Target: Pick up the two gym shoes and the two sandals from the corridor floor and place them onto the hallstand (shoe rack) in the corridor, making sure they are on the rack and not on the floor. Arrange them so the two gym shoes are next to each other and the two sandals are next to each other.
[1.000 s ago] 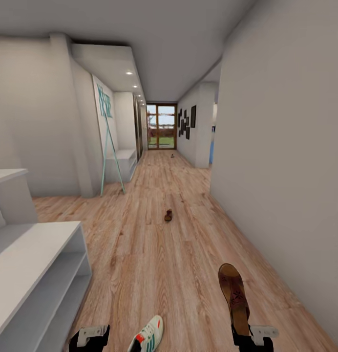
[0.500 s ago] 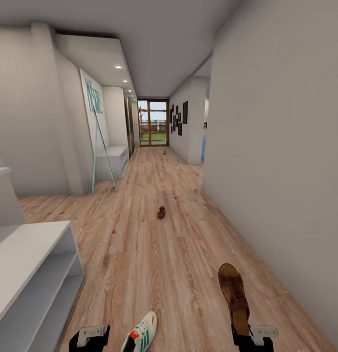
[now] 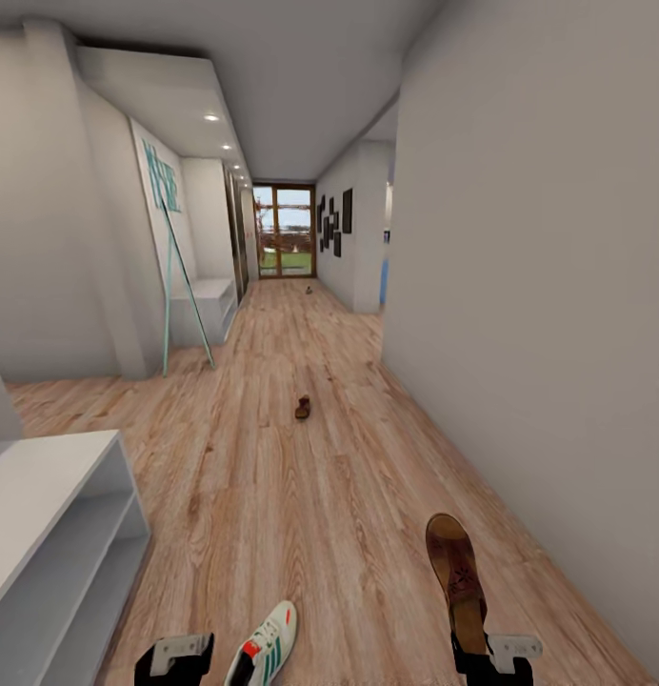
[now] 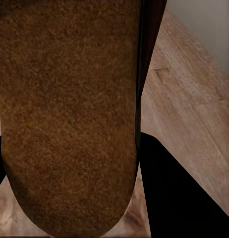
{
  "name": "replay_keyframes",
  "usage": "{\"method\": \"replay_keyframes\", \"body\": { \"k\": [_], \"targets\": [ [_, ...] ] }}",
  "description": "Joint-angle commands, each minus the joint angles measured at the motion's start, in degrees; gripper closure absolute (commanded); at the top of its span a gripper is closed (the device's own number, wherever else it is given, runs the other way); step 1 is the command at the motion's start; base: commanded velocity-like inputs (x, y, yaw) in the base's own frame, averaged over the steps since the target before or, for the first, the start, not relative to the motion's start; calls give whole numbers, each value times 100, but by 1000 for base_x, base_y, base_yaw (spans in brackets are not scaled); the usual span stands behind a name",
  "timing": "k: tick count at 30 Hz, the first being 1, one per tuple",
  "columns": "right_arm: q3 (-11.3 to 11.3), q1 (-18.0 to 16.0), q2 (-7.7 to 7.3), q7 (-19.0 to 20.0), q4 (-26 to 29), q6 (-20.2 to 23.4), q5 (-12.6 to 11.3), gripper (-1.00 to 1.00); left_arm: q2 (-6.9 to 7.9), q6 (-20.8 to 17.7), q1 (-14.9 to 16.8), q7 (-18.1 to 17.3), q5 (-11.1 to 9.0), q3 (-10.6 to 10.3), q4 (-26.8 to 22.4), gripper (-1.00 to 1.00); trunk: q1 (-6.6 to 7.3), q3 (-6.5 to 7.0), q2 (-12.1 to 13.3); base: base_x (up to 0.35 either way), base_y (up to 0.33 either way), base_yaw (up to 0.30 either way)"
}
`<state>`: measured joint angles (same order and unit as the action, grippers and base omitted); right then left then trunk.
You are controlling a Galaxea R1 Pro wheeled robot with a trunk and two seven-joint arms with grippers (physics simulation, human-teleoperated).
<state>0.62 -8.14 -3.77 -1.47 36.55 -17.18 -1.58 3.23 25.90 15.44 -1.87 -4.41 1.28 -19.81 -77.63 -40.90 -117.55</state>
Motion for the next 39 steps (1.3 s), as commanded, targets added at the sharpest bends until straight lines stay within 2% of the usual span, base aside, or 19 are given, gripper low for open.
{"method": "replay_keyframes", "body": {
  "k": [1, 5, 11, 13, 18, 22, 23, 28, 30, 33, 39],
  "targets": [
    [-9, -4, 1, -12, -3, -16, -36, 100, 1, 9, 5, -22, -37, -1, 3, -100, 1, -15, -3, 0, 0, -99],
    [0, -4, 5, -12, 5, -14, -36, 100, 32, -38, 18, -53, -3, -11, 3, -100, 1, -50, -3, 0, 0, -90],
    [15, -4, 1, -6, 12, -1, -36, 100, 308, -187, 71, -190, 32, -45, 7, -100, 1, -105, -3, 0, 0, -34],
    [13, -4, 5, 1, 90, 7, -36, 100, 409, -507, 98, -444, 50, -49, -8, -100, 1, -123, -3, 0, 0, -6],
    [1, -4, 7, 12, 568, 41, -31, 100, 448, -1021, 259, -722, 134, -62, -63, -100, 1, -168, -3, 0, 0, -2],
    [-11, -4, 7, 14, 964, 56, -21, 100, 456, -1193, 487, -829, 397, -81, -32, -100, 1, -205, -3, 0, 0, 0],
    [-13, -4, 7, 14, 1112, 63, -17, 100, 455, -1229, 568, -887, 538, -89, -23, -100, 1, -214, -3, 0, 0, 0],
    [-22, -13, 8, 15, 1460, 128, -10, 100, 444, -1330, 687, -1124, 899, -98, -6, -100, 1, -259, -3, 0, 0, 0],
    [-24, -24, 8, 15, 1548, 251, -10, 100, 437, -1392, 703, -1187, 959, -100, -2, -100, 1, -278, -3, 0, 0, 0],
    [-26, -78, 8, 29, 1846, 854, -15, 100, 428, -1564, 718, -1262, 1036, -107, 1, -100, 1, -305, -3, 0, 0, 0],
    [-33, -137, 6, 54, 2461, 1680, -17, 100, 425, -1652, 722, -1291, 1066, -112, 3, -100, 1, -360, -3, 0, 0, 0]
  ]
}}
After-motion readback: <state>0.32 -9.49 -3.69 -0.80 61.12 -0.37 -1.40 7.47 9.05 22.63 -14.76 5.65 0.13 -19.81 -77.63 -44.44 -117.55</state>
